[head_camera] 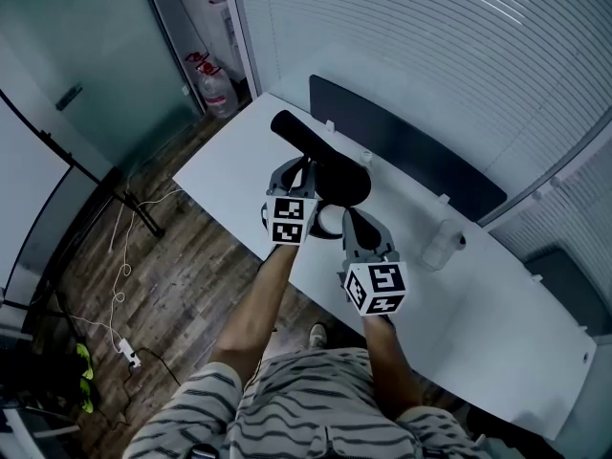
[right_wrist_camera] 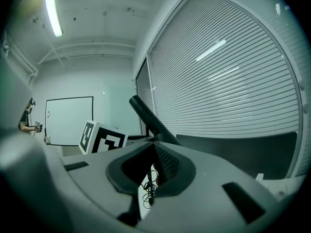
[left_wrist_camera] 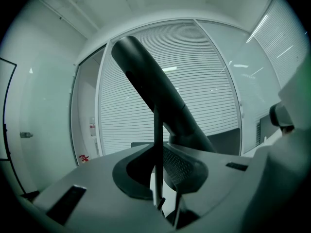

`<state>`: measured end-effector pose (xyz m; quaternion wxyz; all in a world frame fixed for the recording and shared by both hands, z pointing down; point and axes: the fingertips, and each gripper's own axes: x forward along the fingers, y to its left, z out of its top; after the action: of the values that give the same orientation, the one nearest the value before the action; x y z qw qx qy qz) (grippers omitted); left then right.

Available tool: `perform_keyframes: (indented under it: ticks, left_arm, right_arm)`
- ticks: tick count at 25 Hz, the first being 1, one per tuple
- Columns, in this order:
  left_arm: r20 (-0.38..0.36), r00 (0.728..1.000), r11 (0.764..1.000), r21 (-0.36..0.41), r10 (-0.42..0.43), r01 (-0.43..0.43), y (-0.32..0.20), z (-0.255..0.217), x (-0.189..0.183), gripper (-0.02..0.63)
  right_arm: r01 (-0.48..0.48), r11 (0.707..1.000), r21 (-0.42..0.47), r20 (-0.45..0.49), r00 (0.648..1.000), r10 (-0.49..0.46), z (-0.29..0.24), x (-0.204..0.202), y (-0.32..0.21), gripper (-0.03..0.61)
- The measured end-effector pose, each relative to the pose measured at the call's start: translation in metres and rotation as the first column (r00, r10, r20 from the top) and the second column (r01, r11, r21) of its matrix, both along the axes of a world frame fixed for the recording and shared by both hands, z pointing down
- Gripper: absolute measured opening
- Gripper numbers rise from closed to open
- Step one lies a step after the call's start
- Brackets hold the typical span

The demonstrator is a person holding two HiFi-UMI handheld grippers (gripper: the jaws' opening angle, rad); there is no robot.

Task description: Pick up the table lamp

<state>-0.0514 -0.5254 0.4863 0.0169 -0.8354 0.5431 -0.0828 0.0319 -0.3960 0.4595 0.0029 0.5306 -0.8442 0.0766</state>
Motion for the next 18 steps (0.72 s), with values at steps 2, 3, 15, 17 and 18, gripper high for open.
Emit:
perform_keyframes:
  ticks: [2, 3, 15, 17, 18]
  left_arm:
    - [0.007, 1.0, 1.0, 0.002, -0.001, 0.0, -0.001, -0.002, 0.001, 0.054]
    - [0.011, 1.0, 1.0, 0.004, -0.002, 0.002, -0.001, -0.004, 0.001, 0.054]
    - [0.048, 0.999, 1.0, 0.019, -0.006, 0.006, 0.005, -0.032, -0.001, 0.054]
    - [0.045, 0.999, 1.0, 0.021, -0.002, 0.001, 0.009, -0.039, 0.001, 0.054]
    - [0.042, 0.999, 1.0, 0.022, 0.0, -0.001, 0.011, -0.043, 0.001, 0.054]
  right_arm:
    - [-0.001, 1.0, -0.001, -0.001, 1.0, 0.001, 0.0, 0.0, -0.002, 0.005]
    - [-0.001, 1.0, 0.0, -0.001, 1.0, 0.001, 0.0, 0.0, -0.002, 0.005]
    - [0.004, 1.0, 0.014, 0.013, 1.0, -0.004, -0.004, 0.005, -0.007, 0.005]
    - [0.005, 1.0, 0.017, 0.022, 1.0, -0.005, -0.005, 0.005, -0.007, 0.005]
    - [0.004, 1.0, 0.018, 0.029, 1.0, -0.005, -0.006, 0.005, -0.005, 0.005]
